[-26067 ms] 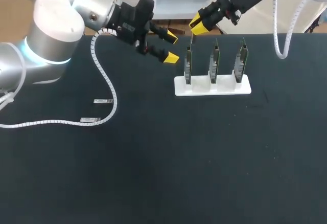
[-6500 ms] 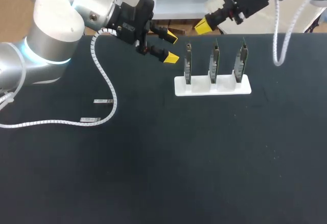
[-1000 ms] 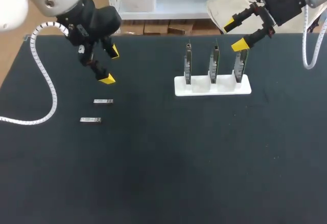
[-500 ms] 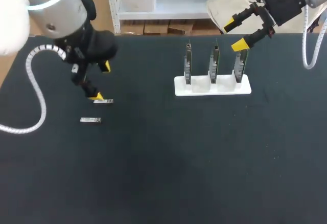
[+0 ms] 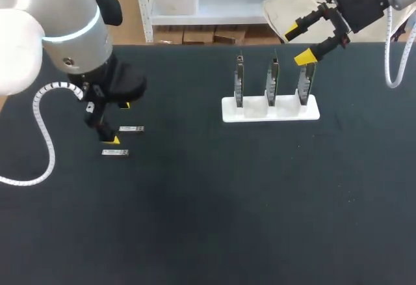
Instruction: Pick up the optical module with the left hand, and insert it into the network port with the right hand.
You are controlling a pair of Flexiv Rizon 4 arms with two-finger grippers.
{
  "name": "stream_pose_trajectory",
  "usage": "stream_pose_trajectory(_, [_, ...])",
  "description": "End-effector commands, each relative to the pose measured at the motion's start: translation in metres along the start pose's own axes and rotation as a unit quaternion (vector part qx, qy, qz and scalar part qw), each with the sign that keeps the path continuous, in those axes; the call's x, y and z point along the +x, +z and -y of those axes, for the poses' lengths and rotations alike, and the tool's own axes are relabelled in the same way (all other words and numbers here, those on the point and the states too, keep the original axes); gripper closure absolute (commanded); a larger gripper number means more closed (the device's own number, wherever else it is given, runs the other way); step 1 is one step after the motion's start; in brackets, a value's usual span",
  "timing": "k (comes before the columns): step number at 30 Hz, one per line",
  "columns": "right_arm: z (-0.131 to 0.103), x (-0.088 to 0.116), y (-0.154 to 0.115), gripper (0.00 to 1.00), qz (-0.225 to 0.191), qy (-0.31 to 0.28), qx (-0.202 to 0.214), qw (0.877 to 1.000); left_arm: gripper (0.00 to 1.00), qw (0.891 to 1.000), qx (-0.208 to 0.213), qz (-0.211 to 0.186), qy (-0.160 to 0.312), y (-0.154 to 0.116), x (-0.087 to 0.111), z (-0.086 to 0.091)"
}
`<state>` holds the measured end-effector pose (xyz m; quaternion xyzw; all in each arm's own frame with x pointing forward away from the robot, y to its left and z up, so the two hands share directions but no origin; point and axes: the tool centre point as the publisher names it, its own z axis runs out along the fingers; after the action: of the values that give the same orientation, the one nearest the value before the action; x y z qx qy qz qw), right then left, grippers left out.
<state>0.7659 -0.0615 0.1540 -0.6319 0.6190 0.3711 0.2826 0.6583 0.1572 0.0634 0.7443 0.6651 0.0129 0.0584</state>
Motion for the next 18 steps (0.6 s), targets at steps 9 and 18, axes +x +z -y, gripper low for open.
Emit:
stream_pose_trajectory(9, [-0.001, 0.0, 0.0, 0.0, 0.001, -0.001, 0.001, 1.0, 0.0, 0.999, 0.018, -0.026, 0.008, 0.026, 0.004, -0.023])
stream_pose_trajectory(18, [-0.001, 0.0, 0.0, 0.0, 0.001, -0.001, 0.001, 1.0, 0.0, 0.999, 0.039, -0.023, -0.003, 0.043, 0.01, -0.028])
